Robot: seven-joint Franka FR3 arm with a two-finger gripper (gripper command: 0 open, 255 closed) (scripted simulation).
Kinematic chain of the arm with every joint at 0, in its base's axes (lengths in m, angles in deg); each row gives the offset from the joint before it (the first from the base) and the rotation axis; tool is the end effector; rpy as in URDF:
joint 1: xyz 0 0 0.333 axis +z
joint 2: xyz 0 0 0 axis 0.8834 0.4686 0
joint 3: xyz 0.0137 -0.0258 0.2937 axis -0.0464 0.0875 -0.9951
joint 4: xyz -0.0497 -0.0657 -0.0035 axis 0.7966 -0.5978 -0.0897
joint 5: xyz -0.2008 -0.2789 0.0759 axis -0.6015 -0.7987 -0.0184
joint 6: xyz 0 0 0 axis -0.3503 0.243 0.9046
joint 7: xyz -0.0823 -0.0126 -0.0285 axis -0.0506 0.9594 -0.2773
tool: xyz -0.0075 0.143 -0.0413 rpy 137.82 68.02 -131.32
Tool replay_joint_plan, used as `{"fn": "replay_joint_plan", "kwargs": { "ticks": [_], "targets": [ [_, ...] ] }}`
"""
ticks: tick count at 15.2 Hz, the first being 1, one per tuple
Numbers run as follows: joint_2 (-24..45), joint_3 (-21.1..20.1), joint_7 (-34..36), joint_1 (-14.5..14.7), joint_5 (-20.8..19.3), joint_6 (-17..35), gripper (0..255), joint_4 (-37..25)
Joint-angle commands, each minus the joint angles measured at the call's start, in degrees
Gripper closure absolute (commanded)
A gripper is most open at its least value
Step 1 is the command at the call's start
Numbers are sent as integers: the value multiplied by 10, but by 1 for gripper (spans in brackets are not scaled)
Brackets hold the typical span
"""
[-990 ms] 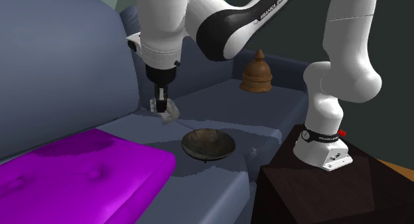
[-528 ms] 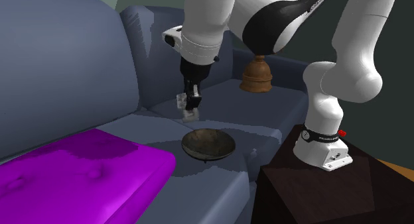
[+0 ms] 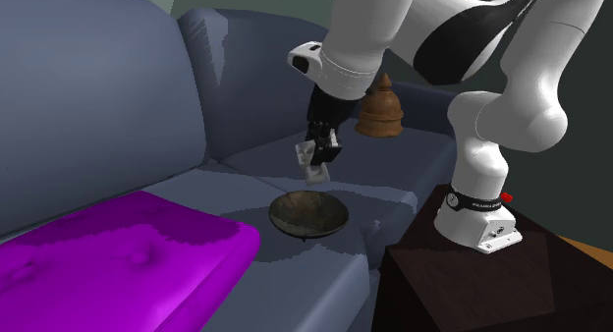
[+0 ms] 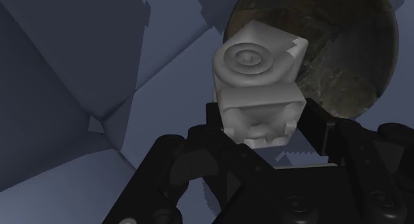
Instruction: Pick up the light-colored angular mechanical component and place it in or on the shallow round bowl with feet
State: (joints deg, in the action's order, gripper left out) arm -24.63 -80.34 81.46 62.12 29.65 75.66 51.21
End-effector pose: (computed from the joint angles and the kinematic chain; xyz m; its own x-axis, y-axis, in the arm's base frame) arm 0.4037 0.0650 0.3909 0.9895 0.0937 0.1097 0.0261 -0.8642 0.5025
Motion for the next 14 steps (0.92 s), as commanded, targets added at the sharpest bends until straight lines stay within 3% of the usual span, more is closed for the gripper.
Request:
{"fn": "replay_joint_plan", "kwargs": {
  "ticks": [1,14],
  "targets": [
    [5,-1,9,-1,-5,13,255,9],
    [66,-10,83,-16,-59,93,255,51]
  ]
}}
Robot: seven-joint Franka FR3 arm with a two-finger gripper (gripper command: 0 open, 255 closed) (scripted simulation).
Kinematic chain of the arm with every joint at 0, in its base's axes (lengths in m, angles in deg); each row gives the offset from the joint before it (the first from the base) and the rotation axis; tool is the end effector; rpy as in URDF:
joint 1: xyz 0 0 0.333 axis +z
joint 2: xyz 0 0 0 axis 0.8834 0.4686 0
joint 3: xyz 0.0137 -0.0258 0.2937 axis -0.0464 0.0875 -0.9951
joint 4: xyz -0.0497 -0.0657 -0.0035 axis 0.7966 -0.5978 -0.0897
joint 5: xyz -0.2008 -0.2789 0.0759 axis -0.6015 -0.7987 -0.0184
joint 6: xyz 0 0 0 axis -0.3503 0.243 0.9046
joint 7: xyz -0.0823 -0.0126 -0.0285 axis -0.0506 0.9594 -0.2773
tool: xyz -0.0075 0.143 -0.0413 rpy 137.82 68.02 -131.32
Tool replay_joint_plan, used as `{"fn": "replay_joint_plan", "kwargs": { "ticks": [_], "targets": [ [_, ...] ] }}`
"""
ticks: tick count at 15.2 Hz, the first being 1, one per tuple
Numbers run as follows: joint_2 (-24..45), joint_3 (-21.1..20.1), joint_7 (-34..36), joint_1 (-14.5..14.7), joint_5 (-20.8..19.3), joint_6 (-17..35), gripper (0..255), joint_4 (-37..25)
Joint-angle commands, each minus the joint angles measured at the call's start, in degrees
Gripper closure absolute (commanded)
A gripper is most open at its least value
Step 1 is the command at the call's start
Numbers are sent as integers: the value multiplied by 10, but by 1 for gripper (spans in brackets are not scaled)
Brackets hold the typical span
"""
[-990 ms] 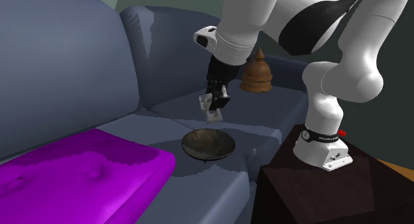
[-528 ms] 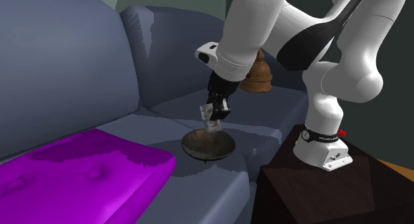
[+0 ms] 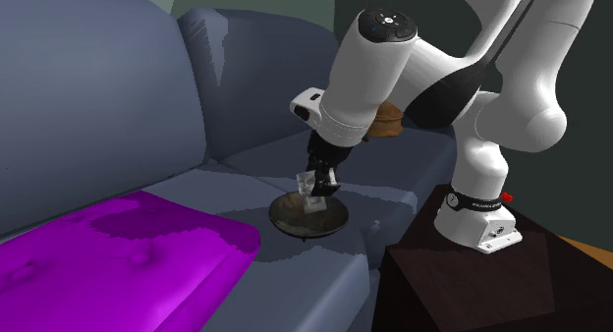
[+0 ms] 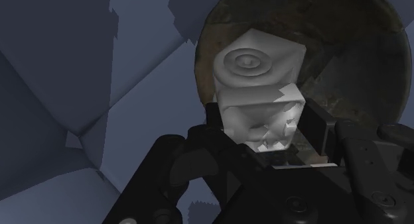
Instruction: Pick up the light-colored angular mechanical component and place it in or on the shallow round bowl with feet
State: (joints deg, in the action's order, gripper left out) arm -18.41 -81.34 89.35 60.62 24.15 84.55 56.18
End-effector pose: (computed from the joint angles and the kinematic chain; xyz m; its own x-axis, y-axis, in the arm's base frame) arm 0.4050 0.0661 0.3231 0.9896 0.0938 0.1093 0.0264 -0.8641 0.5027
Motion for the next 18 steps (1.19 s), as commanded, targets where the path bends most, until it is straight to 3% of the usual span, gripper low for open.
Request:
{"fn": "replay_joint_plan", "kwargs": {
  "ticks": [1,7,8,13,18],
  "targets": [
    [4,0,4,-1,-4,4,255,1],
    [4,0,4,-1,-4,4,255,1],
    [4,0,4,-1,-4,4,0,1],
    [4,0,4,-1,-4,4,0,1],
    [-37,-14,-24,25,47,-64,0,-28]
  ]
}}
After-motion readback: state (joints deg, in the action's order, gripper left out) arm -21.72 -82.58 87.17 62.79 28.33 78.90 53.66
